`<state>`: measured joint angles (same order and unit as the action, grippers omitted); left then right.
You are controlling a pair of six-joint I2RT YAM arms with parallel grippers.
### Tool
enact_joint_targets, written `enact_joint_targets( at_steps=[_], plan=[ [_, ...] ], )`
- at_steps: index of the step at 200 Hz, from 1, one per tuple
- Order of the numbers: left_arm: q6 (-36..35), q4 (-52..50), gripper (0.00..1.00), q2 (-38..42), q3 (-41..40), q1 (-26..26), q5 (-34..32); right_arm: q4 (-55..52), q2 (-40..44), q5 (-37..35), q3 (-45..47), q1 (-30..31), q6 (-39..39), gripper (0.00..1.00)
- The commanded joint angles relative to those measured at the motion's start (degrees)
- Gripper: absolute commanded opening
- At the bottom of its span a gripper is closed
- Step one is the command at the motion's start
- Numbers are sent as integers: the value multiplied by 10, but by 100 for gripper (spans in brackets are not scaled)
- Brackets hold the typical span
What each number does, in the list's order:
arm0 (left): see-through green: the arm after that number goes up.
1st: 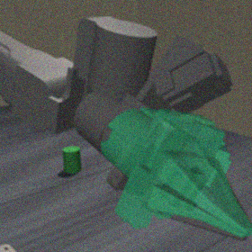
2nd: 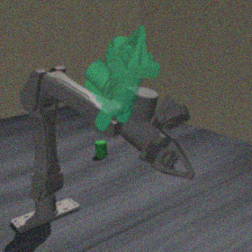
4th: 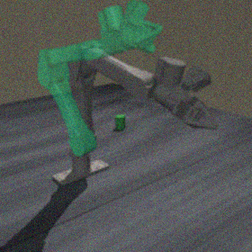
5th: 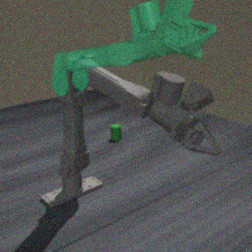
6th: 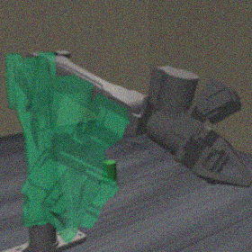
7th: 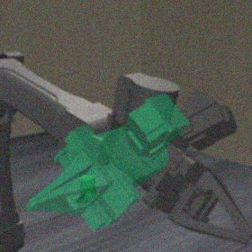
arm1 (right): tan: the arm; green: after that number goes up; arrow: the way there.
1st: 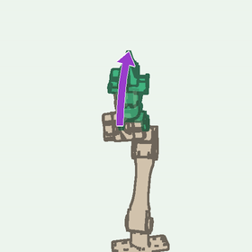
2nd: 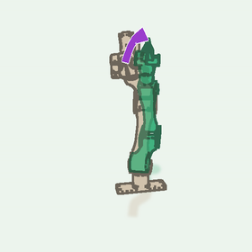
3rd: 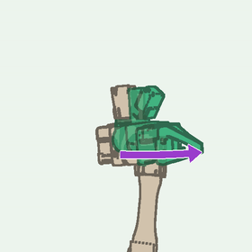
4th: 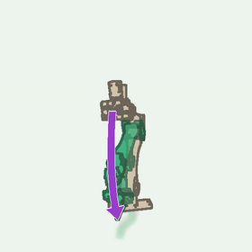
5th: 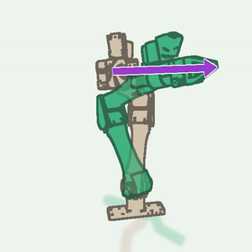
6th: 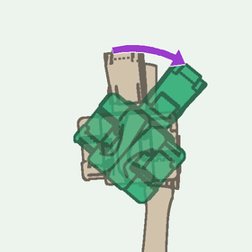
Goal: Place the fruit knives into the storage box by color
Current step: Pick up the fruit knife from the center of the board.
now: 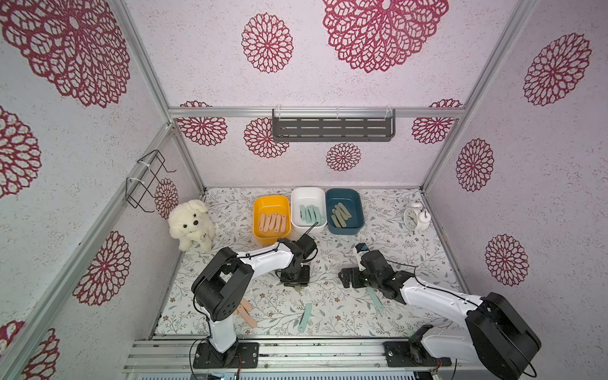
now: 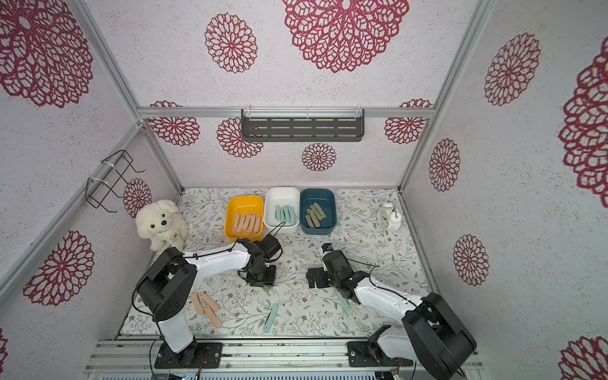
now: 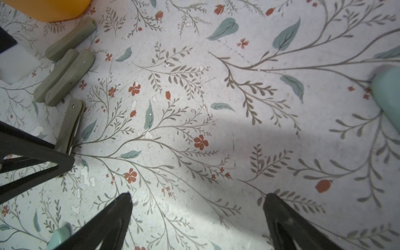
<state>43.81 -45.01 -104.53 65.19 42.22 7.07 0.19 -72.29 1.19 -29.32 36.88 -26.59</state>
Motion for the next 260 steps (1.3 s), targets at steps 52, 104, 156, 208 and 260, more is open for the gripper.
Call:
enact_joint_targets(
  at_steps=[52, 104, 156, 208, 260],
  plan=[
    [-5, -39, 59, -52, 82, -1, -10, 20, 35, -7, 2, -11, 9, 99],
    [-42, -67, 60, -114, 128, -28, -11, 24, 19, 13, 2, -34, 20, 99],
    [-51, -91, 52, -127, 137, -32, -35, 45, 0, 35, 9, -55, 22, 99],
    [-65, -83, 43, -170, 167, -39, -43, 50, 5, 47, 15, -65, 21, 99],
    [-60, -81, 30, -155, 151, -36, -49, 52, 15, 55, 29, -76, 19, 99]
  ],
)
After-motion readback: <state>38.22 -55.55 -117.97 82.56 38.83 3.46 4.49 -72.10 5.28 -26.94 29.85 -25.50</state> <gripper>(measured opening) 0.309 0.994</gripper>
